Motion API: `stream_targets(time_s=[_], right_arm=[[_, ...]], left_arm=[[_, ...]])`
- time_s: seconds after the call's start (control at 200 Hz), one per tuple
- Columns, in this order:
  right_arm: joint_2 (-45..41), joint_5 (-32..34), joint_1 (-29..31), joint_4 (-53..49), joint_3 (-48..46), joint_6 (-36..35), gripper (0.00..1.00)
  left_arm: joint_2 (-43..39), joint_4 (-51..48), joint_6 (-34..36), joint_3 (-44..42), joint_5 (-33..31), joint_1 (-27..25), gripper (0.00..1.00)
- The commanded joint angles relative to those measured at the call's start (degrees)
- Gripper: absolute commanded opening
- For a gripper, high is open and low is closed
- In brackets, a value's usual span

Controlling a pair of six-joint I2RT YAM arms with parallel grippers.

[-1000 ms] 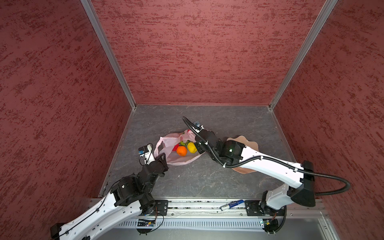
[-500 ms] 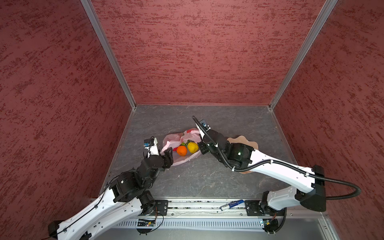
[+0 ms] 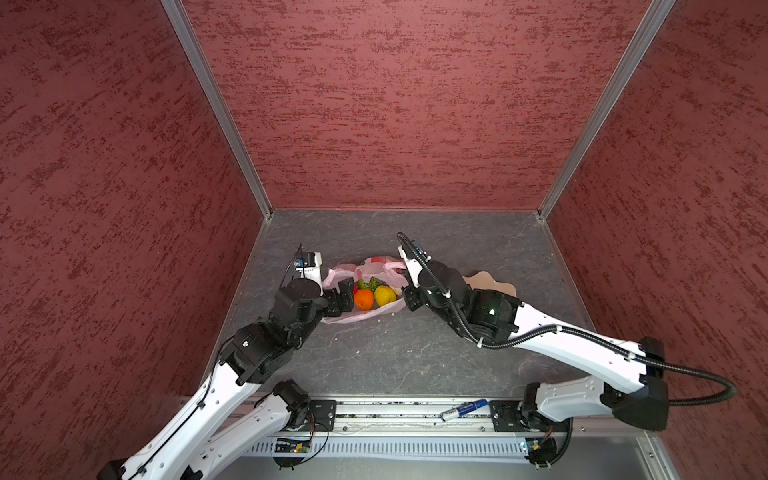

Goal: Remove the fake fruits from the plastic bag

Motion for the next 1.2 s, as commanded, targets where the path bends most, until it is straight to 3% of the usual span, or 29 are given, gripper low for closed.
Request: stream_targets(time_s=[0.0,0.08,0.376,0.466,0.556,0.761,1.032,1.197], right_arm=[[-1.47,-0.72,0.35,2.14,-0.94,0.19,0.05],[-1.75,-0.56,0.34,2.14,-1.28,0.16,0.05],[-3.97,1.46,0.17,2.53,-3.46,0.32,0.05],[-5.13,1.96,0.08,2.33,-4.49,0.69,0.05],[-6.6,2.0,-0.03,1.02,-5.77,1.75,0.06],[-12.06,2.63,0.02,-1.66,-11.64,8.06,0.07],[-15.01,2.52,0.0,-5.07,-20.8,19.05,0.08],[-16.21,3.9,-0.03,-5.11,-23.83,23.59,0.08]], left_arm=[[2.45,-1.27,6.71,3.19,6.11,1.25,0.95],[4.2,-2.29,8.54,4.67,7.57,2.73,0.9],[5.56,2.11,9.28,4.99,8.39,6.84,0.42],[5.58,3.37,8.89,4.62,7.87,7.14,0.2],[5.25,3.36,7.68,4.01,7.09,7.13,0.08],[0.3,0.9,3.4,0.48,3.19,7.05,0.02],[-10.67,-2.89,-5.54,-7.27,-1.31,6.92,0.01],[-13.35,-3.75,-8.85,-10.62,-3.15,6.95,0.01]])
